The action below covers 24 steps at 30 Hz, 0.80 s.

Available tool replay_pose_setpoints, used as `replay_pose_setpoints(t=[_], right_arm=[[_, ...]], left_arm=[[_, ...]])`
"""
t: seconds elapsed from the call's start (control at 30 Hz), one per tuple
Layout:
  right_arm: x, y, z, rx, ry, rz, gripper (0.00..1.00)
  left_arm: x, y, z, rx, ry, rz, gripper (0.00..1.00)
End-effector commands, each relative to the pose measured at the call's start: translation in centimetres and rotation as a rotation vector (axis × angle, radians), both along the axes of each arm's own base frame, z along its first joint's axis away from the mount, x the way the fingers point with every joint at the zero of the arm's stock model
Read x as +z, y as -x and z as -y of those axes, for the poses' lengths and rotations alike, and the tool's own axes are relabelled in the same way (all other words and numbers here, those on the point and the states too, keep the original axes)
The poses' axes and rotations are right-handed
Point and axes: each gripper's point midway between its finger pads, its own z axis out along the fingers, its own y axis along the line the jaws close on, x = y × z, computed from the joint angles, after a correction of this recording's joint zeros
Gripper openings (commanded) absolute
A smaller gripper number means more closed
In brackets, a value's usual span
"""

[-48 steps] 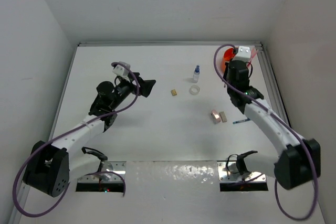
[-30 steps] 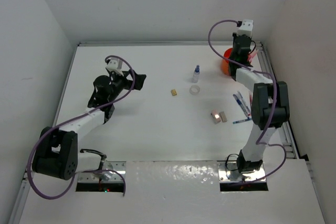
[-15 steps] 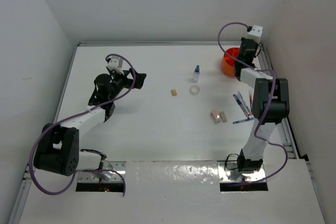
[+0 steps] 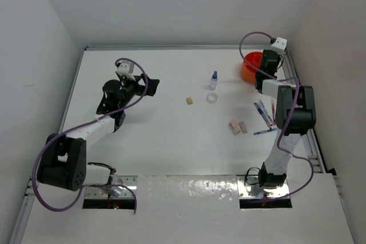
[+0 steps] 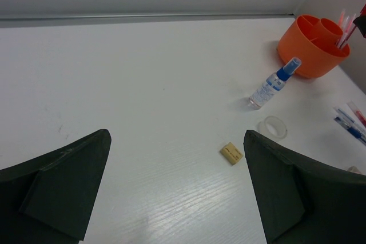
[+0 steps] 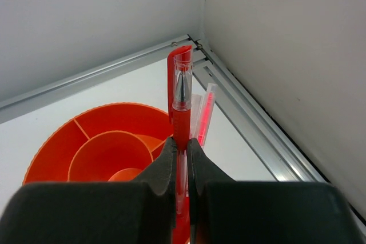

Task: Sort the stationery into containers
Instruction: Place the pen in the storage box.

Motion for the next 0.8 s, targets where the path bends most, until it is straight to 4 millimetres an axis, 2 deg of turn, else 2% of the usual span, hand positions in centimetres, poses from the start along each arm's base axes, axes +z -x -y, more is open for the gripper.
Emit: replay_pose_setpoints(t=[0.0,0.07,0.1,0.13,0.17,0.23,0.27,0.47,0.53,0.57,0.6,0.63,0.67,0.7,0.77], right_arm=[[1.4,-0.4,-0.4,0.017,-0.031,0.075,0.0],[0.8,-0.3,-0.4,0.017,-0.039,0.057,0.0],[0.8,-0.3,-0.4,0.016,-0.047,0.058,0.03],[0.7,-0.2,-0.4,0.014,-0.051,0.053,0.09],[0.8,-0.1,-0.4,0.014,-0.055,0.053,0.22],[1.2,0.1,-0.6,0.017,-0.056,0.058,0.33],[1.9,0.3,-0.7,0.022,-0.046,0.061,0.39],[5.5,1.4,-2.6,0.085,-0.006,0.073,0.55],[5.3,2.3,-3.0,0.092,-0.018,0.035,0.6],[6.6,2.8,-3.3,0.099,-0.029,0.043,0.63],[6.5,3.2,-3.5,0.107,-0.039,0.015,0.7],[4.6,4.4,-3.8,0.111,-0.072,-0.099,0.75],[5.8,4.6,-4.3,0.129,-0.101,-0.115,0.8],[3.2,6.6,-4.8,0.133,-0.148,-0.265,0.88],[2.2,8.2,-6.9,0.204,-0.26,-0.371,0.88]], left_arm=[[2.8,-0.8,-0.3,0.011,0.004,0.092,1.0],[2.8,-0.8,-0.4,0.012,0.003,0.091,1.0],[2.8,-0.8,-0.4,0.012,0.003,0.091,1.0],[2.8,-0.8,-0.4,0.012,0.003,0.091,1.0],[3.0,-0.7,-0.4,0.011,0.003,0.098,1.0],[3.0,-0.7,-0.4,0.011,0.003,0.099,1.0],[3.0,-0.7,-0.4,0.009,0.004,0.098,1.0],[3.0,-0.3,-0.1,-0.006,0.012,0.097,1.0],[3.0,-0.1,-0.1,-0.009,0.016,0.093,1.0],[3.0,0.0,0.0,-0.012,0.016,0.095,1.0],[3.1,0.1,0.0,-0.012,0.017,0.098,1.0],[3.1,0.1,0.0,-0.014,0.019,0.098,1.0],[3.2,0.2,-0.1,-0.011,0.018,0.102,1.0],[3.1,0.3,-0.2,-0.009,0.018,0.102,1.0],[3.0,0.3,-0.3,-0.006,0.02,0.098,1.0]])
